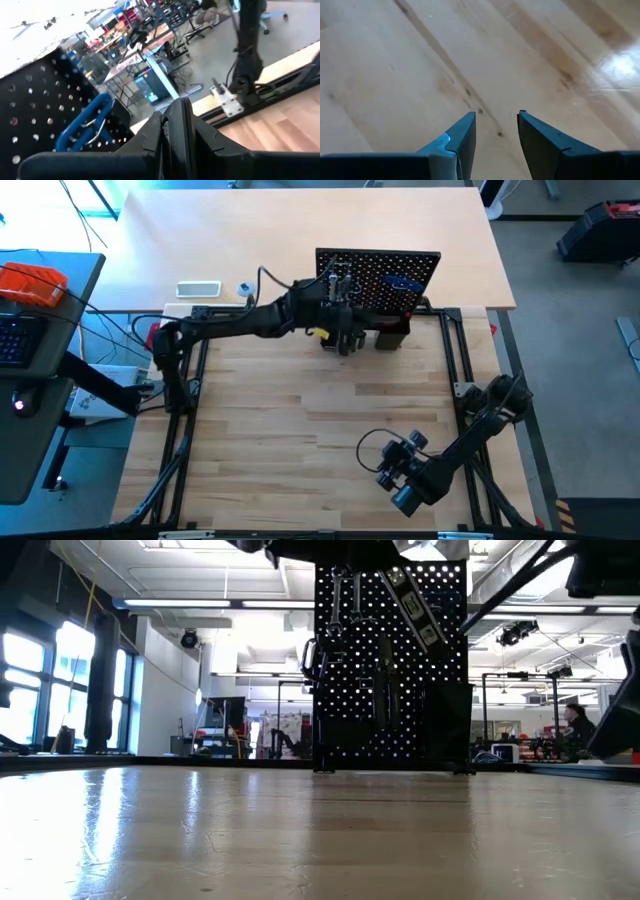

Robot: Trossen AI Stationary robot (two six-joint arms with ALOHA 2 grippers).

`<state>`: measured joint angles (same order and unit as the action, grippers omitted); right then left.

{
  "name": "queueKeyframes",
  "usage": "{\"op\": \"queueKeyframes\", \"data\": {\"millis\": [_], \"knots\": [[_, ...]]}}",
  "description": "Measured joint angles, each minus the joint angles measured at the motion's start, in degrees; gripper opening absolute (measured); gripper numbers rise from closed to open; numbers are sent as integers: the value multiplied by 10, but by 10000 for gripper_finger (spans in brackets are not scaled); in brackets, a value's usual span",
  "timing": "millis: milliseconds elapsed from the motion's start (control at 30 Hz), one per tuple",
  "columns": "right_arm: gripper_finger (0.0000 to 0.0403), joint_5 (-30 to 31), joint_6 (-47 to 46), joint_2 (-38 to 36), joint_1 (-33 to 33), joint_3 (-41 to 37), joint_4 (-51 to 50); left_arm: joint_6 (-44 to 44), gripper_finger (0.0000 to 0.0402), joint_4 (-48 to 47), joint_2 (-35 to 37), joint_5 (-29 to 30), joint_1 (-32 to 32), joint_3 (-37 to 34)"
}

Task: Hang tools onto peg board
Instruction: Put the Spirit level into the right bin on the pegboard

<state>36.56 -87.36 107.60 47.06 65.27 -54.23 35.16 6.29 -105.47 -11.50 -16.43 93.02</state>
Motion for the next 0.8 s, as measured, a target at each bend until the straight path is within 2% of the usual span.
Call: {"op": "queueKeyframes", "data": {"millis": [133, 400, 667, 800], "knots": [[140, 4, 2, 0, -1, -12, 19, -4, 46, -24, -25, -11, -11, 31], [140, 29, 4, 0, -1, -14, 36, -4, 46, -35, -53, -13, -6, 41], [140, 42, 4, 0, -1, -14, 46, 5, 46, -42, -62, 68, 17, 41], [140, 45, 4, 0, -1, -14, 50, 2, 46, -32, -62, 73, 24, 41]]}}
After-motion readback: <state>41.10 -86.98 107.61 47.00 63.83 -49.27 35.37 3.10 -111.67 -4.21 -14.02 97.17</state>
